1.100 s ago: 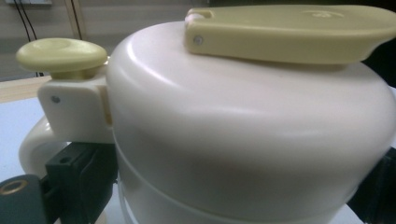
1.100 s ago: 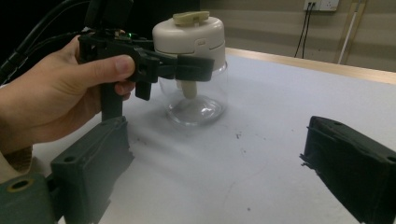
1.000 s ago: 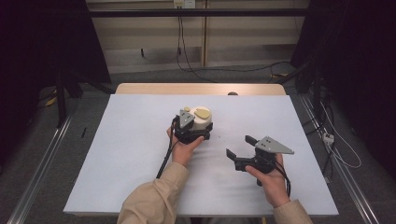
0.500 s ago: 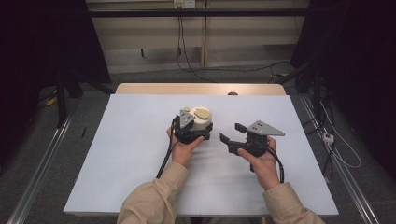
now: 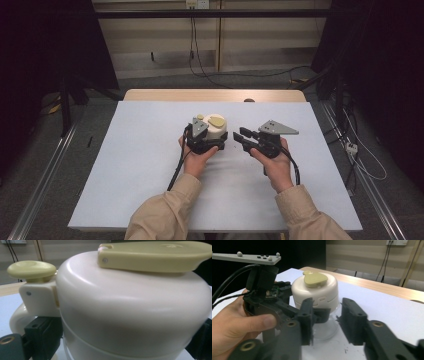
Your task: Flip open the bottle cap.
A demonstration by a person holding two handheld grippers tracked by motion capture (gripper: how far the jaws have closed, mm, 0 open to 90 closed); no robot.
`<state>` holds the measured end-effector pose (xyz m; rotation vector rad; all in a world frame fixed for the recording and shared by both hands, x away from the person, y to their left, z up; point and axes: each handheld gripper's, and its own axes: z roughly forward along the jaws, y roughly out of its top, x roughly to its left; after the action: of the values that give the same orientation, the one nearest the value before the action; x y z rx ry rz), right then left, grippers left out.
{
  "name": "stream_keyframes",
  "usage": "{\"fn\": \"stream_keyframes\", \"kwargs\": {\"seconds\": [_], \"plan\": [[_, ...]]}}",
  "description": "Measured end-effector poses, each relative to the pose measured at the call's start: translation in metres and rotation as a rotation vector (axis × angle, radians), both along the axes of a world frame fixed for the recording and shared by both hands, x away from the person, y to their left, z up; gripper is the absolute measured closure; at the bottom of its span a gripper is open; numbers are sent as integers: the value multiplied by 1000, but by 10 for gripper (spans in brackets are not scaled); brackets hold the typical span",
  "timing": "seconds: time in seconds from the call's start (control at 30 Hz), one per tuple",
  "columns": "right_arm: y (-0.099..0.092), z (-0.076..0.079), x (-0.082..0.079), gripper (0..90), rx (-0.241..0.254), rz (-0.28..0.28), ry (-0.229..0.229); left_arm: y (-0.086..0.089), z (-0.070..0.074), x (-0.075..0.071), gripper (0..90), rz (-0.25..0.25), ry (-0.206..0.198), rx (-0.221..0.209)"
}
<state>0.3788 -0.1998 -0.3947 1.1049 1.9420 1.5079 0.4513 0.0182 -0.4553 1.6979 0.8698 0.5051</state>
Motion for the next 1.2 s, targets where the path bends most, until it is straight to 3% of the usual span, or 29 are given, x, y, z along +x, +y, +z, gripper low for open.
{"fn": "stream_keyframes", "kwargs": {"seconds": [0.23, 0.47, 0.9, 1.2], "plan": [[6, 4, 8, 823, -20, 24, 8, 0, 0, 0, 55, -1, 0, -1], [11, 6, 16, 893, -37, 44, 16, 0, 0, 0, 54, -2, 0, 1], [15, 8, 25, 900, -49, 50, 21, 0, 0, 0, 54, -3, 0, -1], [26, 8, 31, 900, -100, 65, 45, 0, 0, 0, 54, -2, 2, -1]]}}
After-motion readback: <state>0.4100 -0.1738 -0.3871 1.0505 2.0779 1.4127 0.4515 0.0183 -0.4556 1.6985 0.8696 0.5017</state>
